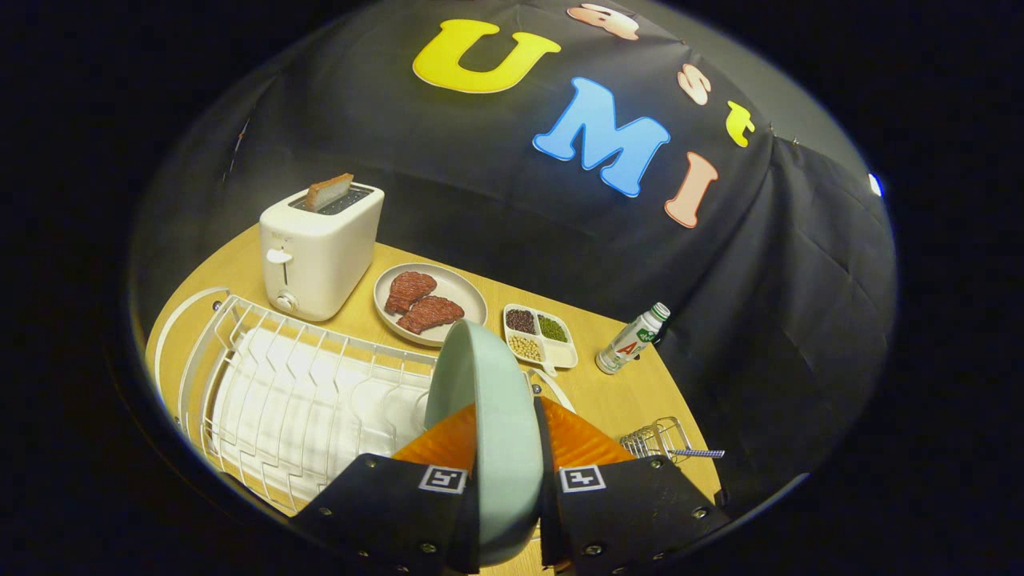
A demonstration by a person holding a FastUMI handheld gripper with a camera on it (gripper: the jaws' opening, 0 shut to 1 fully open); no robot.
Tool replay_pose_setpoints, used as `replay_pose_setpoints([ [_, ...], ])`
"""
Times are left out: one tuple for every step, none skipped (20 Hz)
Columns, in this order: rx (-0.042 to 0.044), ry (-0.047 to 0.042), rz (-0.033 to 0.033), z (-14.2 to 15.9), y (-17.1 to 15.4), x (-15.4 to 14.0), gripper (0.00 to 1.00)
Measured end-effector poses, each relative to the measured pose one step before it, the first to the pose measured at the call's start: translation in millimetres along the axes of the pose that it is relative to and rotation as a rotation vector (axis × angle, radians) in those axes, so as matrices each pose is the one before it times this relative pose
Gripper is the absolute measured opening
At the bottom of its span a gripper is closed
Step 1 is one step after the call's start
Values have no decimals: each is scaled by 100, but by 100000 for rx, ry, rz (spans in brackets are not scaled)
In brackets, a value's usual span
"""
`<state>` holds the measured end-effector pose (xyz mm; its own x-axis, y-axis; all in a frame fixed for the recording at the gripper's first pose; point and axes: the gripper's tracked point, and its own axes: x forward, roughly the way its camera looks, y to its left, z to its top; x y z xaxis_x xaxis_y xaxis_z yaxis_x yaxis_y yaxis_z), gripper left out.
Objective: Take the plate from the dish rack, then take the spoon from the basket and place it into the plate.
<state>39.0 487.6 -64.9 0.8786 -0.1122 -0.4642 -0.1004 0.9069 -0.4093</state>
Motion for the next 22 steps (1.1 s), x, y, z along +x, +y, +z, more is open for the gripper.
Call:
replay_pose_setpoints([
  [254, -498, -1176, 327, -381, -46, 28],
  [-641, -1709, -2440, 741, -661, -154, 28],
  [-1958, -1644, -2978, 547, -837, -17, 28],
  [-2052, -1607, -636, 480, -394, -150, 28],
  [-853, -642, 348, 288, -270, 50, 28],
  [-263, -599, -88, 184, -427, -240, 28],
  [-24, -583, -685, -180, -820, -175, 28],
  [-379, -714, -416, -191, -681, -438, 28],
  [-331, -952, -431, -154, -786, -452, 28],
  [-58, -1563, -258, -104, -934, -707, 28],
  [-10, -1828, -436, -77, -1201, -790, 28],
  [218, -2126, -641, 113, -1158, -882, 28],
  [537, -2104, -300, 34, -1176, -756, 28],
  [566, -1797, -31, -7, -1151, -937, 28],
  [485, -1414, 79, -304, -1123, -947, 28],
  [239, -1189, 22, -334, -1020, -866, 28],
  [-261, -711, 153, -680, -951, -852, 27],
  [-53, -642, 659, -740, -827, -846, 27],
  [312, -345, 1414, -918, -599, -865, 27],
  [81, 431, 1875, -1138, -370, -576, 28],
  [-113, 879, 1846, -1638, -265, -515, 28],
  [-323, 1022, 1997, -1374, -189, -586, 28],
])
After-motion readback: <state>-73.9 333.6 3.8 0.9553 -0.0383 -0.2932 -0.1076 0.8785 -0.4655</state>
